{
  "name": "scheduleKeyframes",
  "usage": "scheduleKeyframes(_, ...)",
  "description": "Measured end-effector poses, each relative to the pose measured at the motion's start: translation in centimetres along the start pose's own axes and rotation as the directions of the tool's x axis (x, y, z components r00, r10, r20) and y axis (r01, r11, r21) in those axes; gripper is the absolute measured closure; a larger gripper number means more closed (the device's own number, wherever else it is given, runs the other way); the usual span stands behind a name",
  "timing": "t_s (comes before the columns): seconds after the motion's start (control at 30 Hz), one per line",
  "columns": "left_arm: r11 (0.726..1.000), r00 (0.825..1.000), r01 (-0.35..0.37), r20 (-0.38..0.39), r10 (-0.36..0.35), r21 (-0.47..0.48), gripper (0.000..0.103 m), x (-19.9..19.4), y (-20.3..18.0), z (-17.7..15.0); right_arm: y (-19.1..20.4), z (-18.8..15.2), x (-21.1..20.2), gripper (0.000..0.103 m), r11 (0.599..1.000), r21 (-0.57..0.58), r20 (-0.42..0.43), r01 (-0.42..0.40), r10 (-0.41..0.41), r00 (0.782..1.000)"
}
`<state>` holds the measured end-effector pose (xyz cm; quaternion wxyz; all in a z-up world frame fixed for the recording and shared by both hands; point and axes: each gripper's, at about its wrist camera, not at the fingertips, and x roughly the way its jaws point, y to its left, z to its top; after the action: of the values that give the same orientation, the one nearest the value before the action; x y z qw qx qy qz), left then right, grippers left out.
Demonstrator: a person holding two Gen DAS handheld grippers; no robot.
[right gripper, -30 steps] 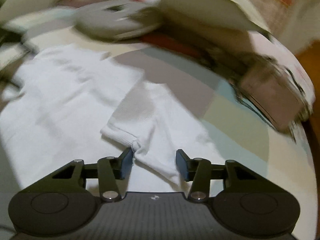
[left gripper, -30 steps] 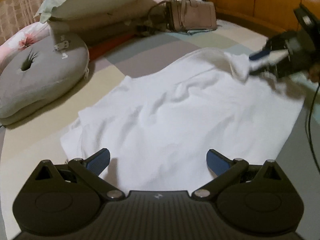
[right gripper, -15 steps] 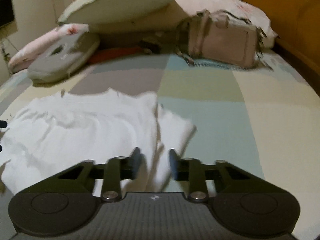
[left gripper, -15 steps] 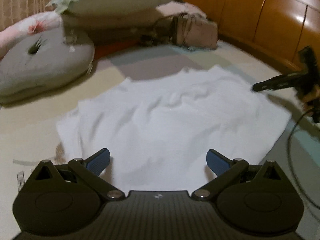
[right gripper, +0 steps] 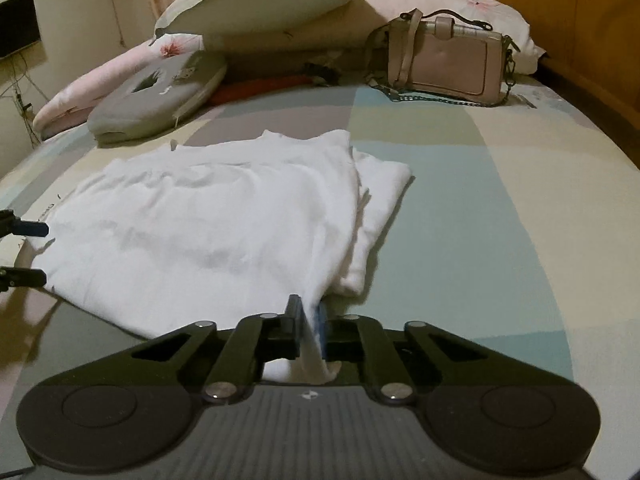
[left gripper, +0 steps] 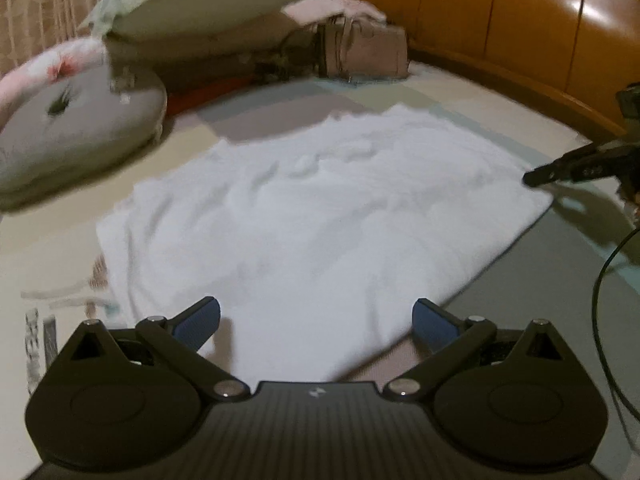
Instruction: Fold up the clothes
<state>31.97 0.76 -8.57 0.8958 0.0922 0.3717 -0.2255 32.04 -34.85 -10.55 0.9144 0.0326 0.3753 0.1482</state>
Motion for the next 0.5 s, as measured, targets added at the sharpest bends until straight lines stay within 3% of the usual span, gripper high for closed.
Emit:
scheduleKeyframes(0.1,1.000,0.999,-0.010,-0.049,0.010,-0.008,0.001,0.3,0.1,-1.5,-0.7,-1.2,-1.2,0.095,0.999,0.043,-0.006,-0.004,0.004,1.000)
scheduleKeyframes(0.23,1.000,1.000,-0.014,-0.027,0.014,-0.007,0.001,-0.9,0.6,-1.6,-0.7,-1.8,-2.3,0.096,0.999,0.038,-0.028,-0.002,0.003,1.000)
scheduleKeyframes(0.37,0.999,1.000,-0.016,0.013,0.016,-0.029,0.001,-1.4,1.0,-0.5,0.4,0.1,-3.1,0.095,1.000,-0.015,0.016,0.000,0.001,1.000)
scheduleKeyframes(0.47,0.997,0.999,-0.002,0.047,0.005,-0.072,0.001,-0.9,1.0,0.5,0.4,1.6,-1.8,0.090,1.000,0.009,0.028,-0.005,0.004,1.000)
scheduleKeyframes(0.5,0.997,0.999,-0.001,0.043,0.005,-0.079,0.001,-0.5,0.8,0.5,0.2,1.7,-1.0,0.082,1.000,0.022,0.018,0.004,-0.004,1.000)
